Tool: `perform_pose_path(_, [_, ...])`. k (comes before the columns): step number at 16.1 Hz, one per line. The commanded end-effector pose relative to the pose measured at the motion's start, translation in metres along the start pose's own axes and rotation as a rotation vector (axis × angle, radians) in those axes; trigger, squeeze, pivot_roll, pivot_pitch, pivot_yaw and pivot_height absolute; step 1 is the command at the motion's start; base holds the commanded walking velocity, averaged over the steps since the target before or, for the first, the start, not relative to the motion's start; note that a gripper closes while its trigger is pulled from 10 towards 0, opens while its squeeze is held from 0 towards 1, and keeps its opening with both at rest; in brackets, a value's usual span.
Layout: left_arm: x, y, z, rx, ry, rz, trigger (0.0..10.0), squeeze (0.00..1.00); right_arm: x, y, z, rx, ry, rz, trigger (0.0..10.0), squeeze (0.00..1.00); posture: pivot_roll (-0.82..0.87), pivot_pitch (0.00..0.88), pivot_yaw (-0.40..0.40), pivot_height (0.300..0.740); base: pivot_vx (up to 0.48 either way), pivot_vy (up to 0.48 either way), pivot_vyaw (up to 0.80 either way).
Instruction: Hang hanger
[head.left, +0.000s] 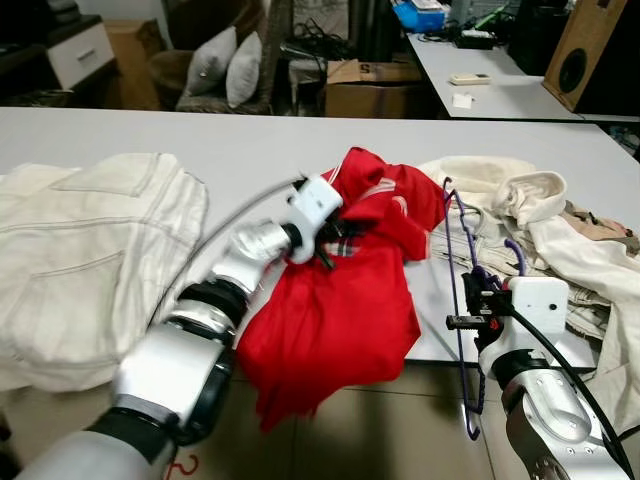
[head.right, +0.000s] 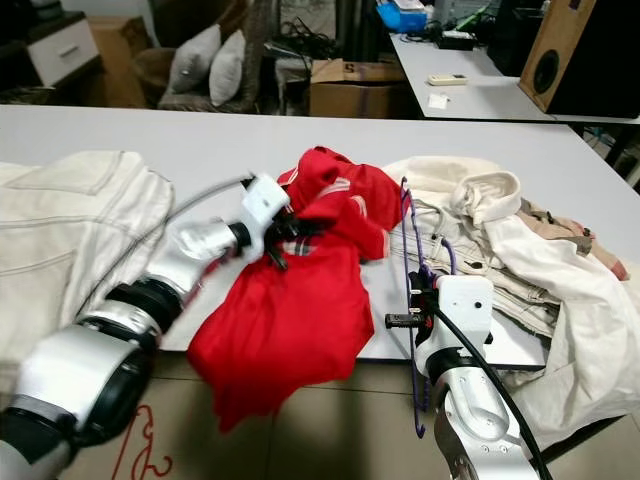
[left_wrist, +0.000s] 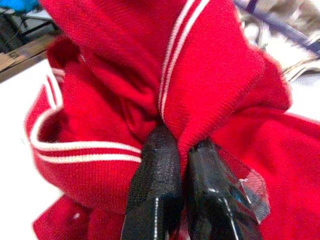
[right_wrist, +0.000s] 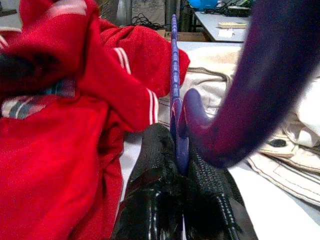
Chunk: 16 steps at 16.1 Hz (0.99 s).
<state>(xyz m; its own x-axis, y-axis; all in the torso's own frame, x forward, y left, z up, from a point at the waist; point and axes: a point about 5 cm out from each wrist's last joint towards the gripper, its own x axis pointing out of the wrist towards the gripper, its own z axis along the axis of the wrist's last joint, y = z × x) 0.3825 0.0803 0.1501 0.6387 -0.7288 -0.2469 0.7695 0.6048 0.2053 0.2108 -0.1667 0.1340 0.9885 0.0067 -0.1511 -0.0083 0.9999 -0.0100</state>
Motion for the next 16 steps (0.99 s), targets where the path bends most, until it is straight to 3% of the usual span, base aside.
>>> perform_pose_path(1, [-0.002, 0.003, 0.010, -0.005, -0.034, -0.050, 10.0, 1.00, 0.002, 0.001, 0.001, 0.003, -0.007, 0.010, 10.0, 0.00, -0.01, 0.000, 0.045, 0.740, 0.000, 0.000, 0.00])
perform_pose_path(2, [-0.004, 0.004, 0.012, 0.011, -0.043, -0.069, 10.0, 1.00, 0.002, 0.001, 0.000, 0.003, -0.007, 0.012, 10.0, 0.00, -0.01, 0.000, 0.045, 0.740, 0.000, 0.000, 0.00])
perform_pose_path(4, [-0.023, 0.015, 0.025, 0.053, -0.080, -0.131, 10.0, 1.00, 0.003, -0.001, 0.001, -0.003, -0.017, 0.013, 10.0, 0.00, -0.01, 0.000, 0.057, 0.740, 0.000, 0.000, 0.00])
perform_pose_path(7, [-0.050, 0.031, 0.054, 0.029, -0.215, -0.123, 10.0, 1.00, 0.003, -0.008, 0.005, -0.003, -0.044, -0.012, 10.0, 0.00, -0.01, 0.000, 0.067, 0.740, 0.000, 0.000, 0.00])
perform_pose_path(8, [-0.070, 0.032, 0.067, 0.006, -0.300, -0.159, 10.0, 1.00, 0.001, -0.009, 0.009, 0.006, -0.069, -0.017, 10.0, 0.00, 0.00, 0.000, 0.075, 0.740, 0.000, 0.000, 0.00])
perform_pose_path(10, [-0.088, 0.029, 0.074, -0.044, -0.364, -0.191, 10.0, 1.00, -0.001, -0.010, 0.013, 0.017, -0.101, -0.015, 10.0, 0.00, 0.00, 0.000, 0.078, 0.740, 0.000, 0.000, 0.00])
perform_pose_path(11, [-0.101, 0.027, 0.067, -0.080, -0.367, -0.142, 10.0, 1.00, -0.005, -0.009, 0.018, 0.030, -0.135, -0.005, 10.0, 0.00, 0.01, 0.000, 0.079, 0.740, 0.000, 0.000, 0.00])
perform_pose_path(12, [-0.112, 0.018, 0.048, -0.095, -0.326, -0.061, 10.0, 0.20, -0.009, -0.007, 0.023, 0.029, -0.171, 0.025, 10.0, 0.00, 0.02, 0.000, 0.077, 0.740, 0.000, 0.000, 0.00])
perform_pose_path(13, [-0.118, 0.003, 0.039, -0.111, -0.297, -0.047, 10.0, 0.00, -0.012, -0.007, 0.026, 0.016, -0.189, 0.045, 10.0, 0.00, 0.02, 0.000, 0.075, 0.740, 0.000, 0.000, 0.00])
perform_pose_path(15, [-0.123, -0.010, 0.035, -0.140, -0.293, -0.042, 10.0, 0.00, -0.014, -0.007, 0.030, 0.008, -0.206, 0.049, 10.0, 0.00, 0.02, 0.000, 0.076, 0.740, 0.000, 0.000, 0.00])
perform_pose_path(16, [-0.129, -0.016, 0.033, -0.168, -0.301, 0.060, 10.0, 0.00, -0.018, -0.007, 0.043, -0.005, -0.292, 0.039, 10.0, 0.00, 0.02, 0.000, 0.072, 0.740, 0.000, 0.000, 0.00])
